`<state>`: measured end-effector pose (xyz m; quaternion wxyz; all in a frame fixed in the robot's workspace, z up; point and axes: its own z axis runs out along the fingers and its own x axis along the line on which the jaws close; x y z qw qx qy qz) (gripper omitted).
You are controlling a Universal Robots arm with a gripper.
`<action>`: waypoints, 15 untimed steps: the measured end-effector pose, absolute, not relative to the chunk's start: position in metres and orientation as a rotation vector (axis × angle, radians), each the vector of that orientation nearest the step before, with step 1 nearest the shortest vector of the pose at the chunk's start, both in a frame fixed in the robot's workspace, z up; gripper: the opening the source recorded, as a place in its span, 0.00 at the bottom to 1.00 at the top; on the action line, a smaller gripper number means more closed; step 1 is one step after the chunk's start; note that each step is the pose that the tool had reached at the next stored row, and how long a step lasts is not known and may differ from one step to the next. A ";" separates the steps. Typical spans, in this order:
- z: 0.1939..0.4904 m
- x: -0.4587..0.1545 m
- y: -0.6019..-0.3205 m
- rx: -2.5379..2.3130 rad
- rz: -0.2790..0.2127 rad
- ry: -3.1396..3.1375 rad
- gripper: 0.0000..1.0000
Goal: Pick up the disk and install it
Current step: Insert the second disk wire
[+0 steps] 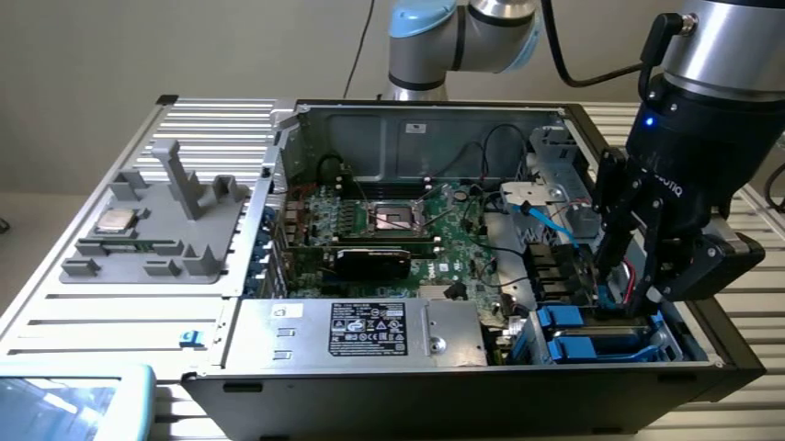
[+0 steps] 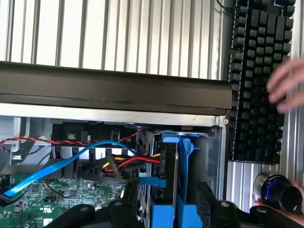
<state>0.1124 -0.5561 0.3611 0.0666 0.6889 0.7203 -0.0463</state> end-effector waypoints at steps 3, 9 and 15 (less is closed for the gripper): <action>0.361 0.112 -0.556 2.077 -0.139 2.172 0.60; 0.361 0.112 -0.556 2.077 -0.139 2.172 0.60; 0.366 0.112 -0.556 2.077 -0.140 2.171 0.60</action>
